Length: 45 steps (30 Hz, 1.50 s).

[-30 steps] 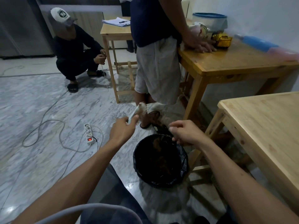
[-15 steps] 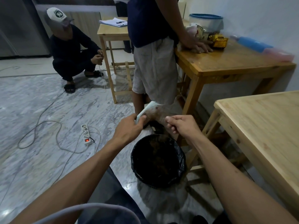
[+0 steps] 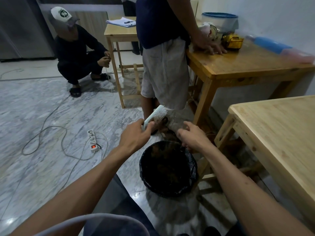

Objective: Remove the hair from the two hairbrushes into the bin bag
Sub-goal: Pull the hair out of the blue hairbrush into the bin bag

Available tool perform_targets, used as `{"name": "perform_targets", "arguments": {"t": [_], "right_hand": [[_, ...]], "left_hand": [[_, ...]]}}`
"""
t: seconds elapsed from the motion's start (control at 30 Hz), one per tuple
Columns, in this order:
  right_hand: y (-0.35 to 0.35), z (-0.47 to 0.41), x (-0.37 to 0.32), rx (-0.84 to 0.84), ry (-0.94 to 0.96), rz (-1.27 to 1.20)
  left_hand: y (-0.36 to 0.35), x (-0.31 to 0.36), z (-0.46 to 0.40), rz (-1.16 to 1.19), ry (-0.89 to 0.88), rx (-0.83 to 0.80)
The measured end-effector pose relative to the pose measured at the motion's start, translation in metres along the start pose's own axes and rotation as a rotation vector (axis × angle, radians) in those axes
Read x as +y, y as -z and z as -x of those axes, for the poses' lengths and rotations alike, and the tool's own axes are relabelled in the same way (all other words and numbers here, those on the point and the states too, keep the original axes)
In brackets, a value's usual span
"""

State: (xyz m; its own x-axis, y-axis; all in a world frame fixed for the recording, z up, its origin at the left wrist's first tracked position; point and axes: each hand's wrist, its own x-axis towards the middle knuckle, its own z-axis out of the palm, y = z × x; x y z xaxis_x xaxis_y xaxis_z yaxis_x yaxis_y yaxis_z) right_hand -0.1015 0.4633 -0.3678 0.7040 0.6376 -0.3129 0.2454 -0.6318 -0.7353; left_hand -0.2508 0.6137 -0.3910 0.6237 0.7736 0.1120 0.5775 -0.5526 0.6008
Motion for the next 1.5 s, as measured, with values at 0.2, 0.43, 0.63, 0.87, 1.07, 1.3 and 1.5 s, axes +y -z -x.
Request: {"name": "perform_targets", "arguments": {"t": [0.2,0.43,0.63,0.87,1.07,1.3,1.5], "right_hand": [[0.003,-0.004,-0.004,-0.191,0.074,-0.333],[0.012,-0.005,0.009,0.0,0.101,-0.467],[0.015,-0.005,0.017,-0.016,0.08,-0.295],[-0.001,-0.004,0.004,-0.104,0.088,-0.214],[-0.006,-0.01,0.001,-0.203,0.118,-0.467],[-0.002,-0.008,0.007,-0.115,0.123,-0.505],[-0.004,-0.008,0.01,-0.03,0.142,-0.357]], "left_hand": [[0.003,0.023,0.0,0.056,-0.11,-0.078],[0.004,-0.002,-0.014,0.237,0.176,-0.073],[0.002,-0.011,-0.009,0.199,0.19,-0.108],[0.002,0.02,0.0,0.203,0.041,-0.184],[0.008,0.04,0.007,0.323,0.001,-0.284],[0.013,0.044,0.009,0.284,-0.086,-0.313],[0.005,0.034,0.004,0.097,-0.143,-0.195]]}}
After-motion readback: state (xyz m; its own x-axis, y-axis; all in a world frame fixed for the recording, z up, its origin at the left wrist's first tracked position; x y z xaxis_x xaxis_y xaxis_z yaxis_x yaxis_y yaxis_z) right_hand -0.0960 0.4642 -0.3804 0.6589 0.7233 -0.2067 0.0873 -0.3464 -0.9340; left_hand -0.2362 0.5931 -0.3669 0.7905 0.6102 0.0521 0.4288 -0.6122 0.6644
